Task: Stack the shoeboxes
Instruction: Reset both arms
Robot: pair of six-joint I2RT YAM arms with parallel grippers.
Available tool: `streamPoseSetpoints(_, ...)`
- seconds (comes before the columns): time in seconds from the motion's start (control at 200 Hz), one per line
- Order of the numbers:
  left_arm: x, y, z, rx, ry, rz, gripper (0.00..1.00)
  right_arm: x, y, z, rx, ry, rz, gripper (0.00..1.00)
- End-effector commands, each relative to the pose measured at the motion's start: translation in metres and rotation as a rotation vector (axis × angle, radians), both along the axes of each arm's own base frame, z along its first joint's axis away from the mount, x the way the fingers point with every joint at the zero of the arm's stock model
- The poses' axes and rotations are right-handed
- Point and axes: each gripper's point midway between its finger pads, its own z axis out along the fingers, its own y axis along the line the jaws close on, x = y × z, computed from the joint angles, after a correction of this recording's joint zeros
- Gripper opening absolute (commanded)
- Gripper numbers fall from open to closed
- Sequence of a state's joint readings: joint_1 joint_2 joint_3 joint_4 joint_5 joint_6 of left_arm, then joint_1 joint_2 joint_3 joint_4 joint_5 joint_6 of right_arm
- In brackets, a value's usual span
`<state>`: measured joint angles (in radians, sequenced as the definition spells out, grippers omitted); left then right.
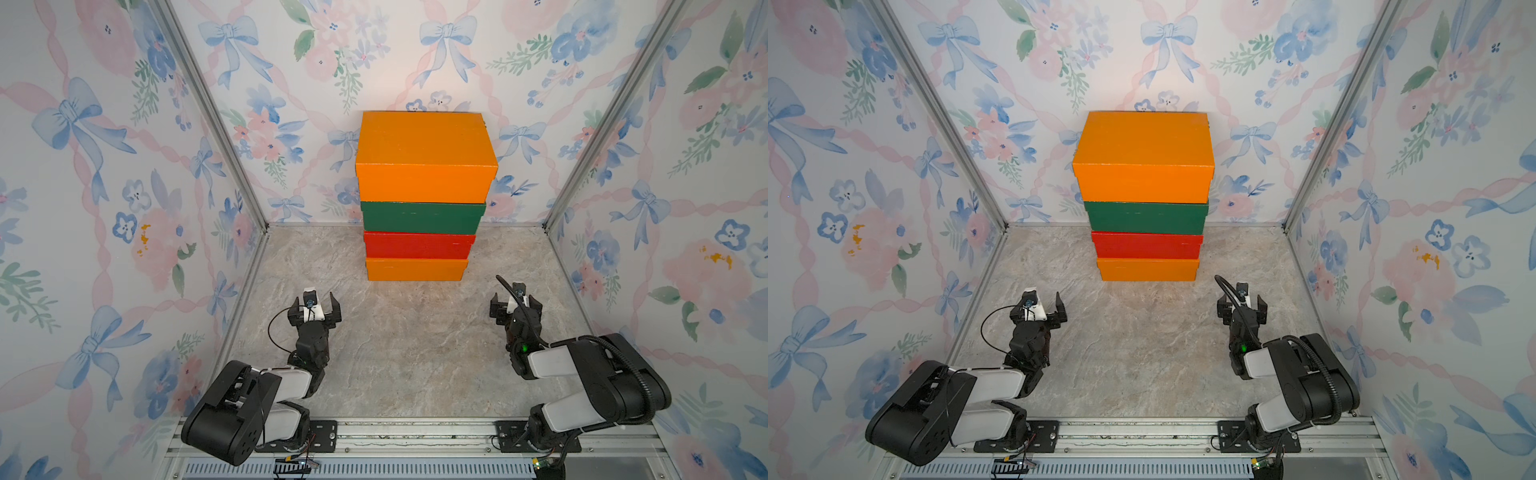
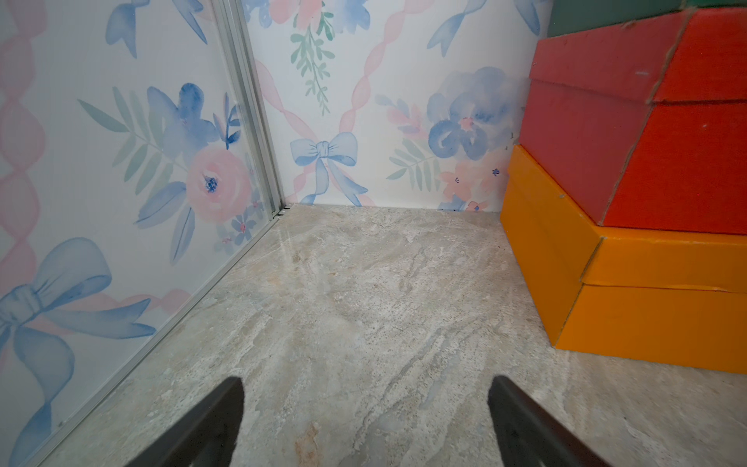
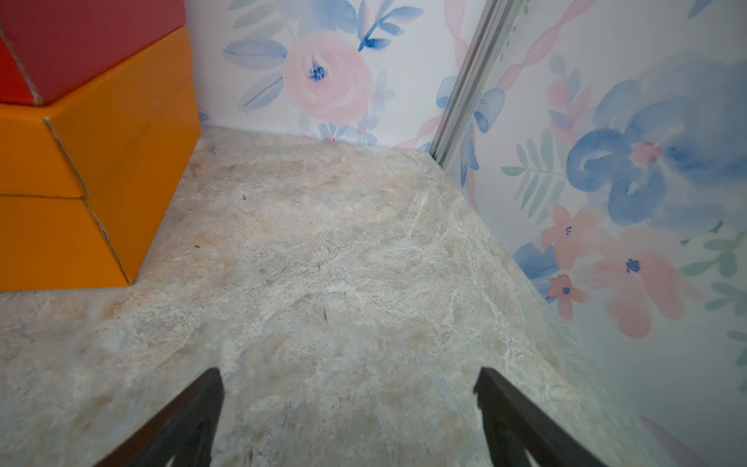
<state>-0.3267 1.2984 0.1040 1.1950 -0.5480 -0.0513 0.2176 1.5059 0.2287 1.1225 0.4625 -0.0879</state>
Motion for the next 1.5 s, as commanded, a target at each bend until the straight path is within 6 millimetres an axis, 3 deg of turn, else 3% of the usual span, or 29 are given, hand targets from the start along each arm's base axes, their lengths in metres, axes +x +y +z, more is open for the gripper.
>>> streamPoseSetpoints(0.0,-0.003,0.004,0.013,-0.003,-0.060,0.003,0.97,0.001,0.000,0.023,0.002,-0.096,-0.011,0.97)
streamPoseSetpoints(0.905,-0.020,0.038,0.019,-0.051,-0.191,0.087,0.98,-0.001,0.000,0.024,0.004,-0.108,-0.010,0.97)
streamPoseSetpoints(1.495,-0.033,0.038,0.023,-0.057,-0.233,0.075,0.98,-0.004,0.006,0.026,-0.048,-0.126,-0.027,0.97)
